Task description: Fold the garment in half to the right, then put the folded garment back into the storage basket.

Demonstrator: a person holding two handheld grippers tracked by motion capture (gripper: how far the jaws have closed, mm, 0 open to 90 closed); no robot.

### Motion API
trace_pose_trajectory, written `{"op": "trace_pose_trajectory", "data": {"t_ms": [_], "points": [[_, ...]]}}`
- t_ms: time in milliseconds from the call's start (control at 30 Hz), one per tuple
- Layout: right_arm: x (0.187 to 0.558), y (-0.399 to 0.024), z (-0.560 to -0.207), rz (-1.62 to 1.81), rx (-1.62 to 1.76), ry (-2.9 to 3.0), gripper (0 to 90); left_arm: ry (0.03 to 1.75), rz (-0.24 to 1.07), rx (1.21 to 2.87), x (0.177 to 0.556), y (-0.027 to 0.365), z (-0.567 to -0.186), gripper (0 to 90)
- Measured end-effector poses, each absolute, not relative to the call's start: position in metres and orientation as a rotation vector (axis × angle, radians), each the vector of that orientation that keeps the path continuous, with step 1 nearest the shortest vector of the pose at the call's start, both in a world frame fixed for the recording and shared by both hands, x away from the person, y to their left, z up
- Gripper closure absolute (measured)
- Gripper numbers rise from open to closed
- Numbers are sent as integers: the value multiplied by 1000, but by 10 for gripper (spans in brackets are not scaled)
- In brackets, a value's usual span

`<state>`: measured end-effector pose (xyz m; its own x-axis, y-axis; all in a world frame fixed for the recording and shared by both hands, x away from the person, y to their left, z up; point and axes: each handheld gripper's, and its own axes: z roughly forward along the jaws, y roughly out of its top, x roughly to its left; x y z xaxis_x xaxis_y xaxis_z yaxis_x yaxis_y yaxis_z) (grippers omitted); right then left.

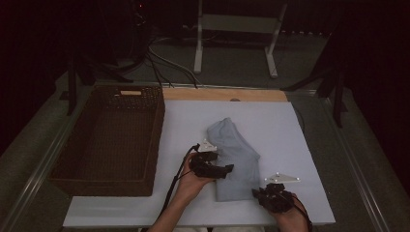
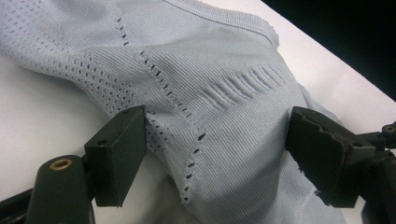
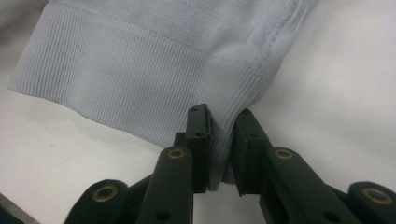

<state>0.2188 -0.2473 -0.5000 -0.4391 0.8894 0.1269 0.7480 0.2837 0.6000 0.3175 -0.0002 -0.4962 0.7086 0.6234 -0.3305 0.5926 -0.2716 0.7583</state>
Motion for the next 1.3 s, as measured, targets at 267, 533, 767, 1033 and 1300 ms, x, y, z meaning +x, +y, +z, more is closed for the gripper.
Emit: {"op": "trace_pose_trajectory", "data": {"t_ms": [267,533,767,1033,1300], "points": [[218,-248,-499,878,1502,2315,791,936,30,1957,321,1,-497,84],[215,-253,-499,875,1508,2308,790,929,41,1953,322,1,-497,37],[214,-256,-498,872,1511,2299,790,930,49,1946,323,3,-495,37],[214,-257,-498,868,1511,2294,790,939,63,1942,326,7,-495,37],[212,-261,-499,864,1517,2290,789,941,81,1909,328,13,-492,37]]}}
